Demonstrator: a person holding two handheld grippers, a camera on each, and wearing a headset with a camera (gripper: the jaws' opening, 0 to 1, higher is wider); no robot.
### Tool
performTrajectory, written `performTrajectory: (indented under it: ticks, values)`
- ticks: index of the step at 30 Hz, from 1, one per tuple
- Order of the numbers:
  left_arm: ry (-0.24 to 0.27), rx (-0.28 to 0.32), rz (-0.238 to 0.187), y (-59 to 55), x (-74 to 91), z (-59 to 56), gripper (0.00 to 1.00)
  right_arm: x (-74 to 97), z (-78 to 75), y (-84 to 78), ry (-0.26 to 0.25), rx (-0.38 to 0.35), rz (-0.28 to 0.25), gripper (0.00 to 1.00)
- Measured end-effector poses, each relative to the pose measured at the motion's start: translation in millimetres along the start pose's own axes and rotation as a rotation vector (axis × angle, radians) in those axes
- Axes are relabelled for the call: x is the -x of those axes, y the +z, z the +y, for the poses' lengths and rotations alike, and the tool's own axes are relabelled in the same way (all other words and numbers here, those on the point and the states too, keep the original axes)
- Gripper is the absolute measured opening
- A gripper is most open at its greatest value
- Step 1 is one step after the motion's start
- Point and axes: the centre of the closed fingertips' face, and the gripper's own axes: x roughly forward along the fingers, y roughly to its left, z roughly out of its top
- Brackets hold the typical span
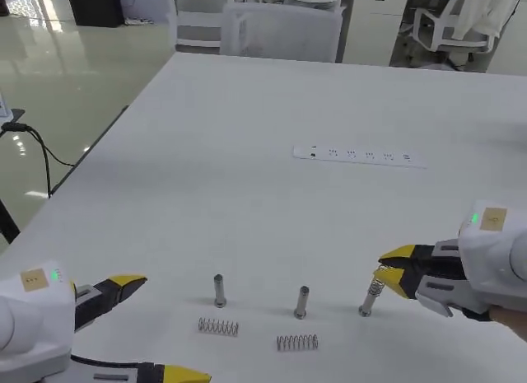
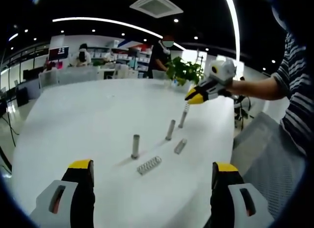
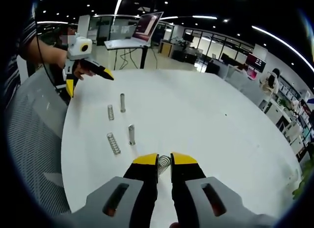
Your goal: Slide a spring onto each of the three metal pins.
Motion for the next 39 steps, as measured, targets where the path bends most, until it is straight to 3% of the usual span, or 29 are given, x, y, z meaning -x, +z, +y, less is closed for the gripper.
performTrajectory:
  ticks: [22,32,39]
  values:
    - [-0.004,0.0,-0.005,1.0,0.5,-0.7,0.96,-19.3,16.8,-39.6,0.028,-0.002,0.1,0.07]
    - [-0.007,0.001,-0.009,2.5,0.0,-1.6,0.96,-17.2,14.8,-35.0,0.017,-0.017,0.098,0.1]
    - [-0.013,-0.006,-0.009,3.5,-0.4,-1.2,0.96,-8.7,14.1,-17.1,0.008,-0.017,0.054,0.12]
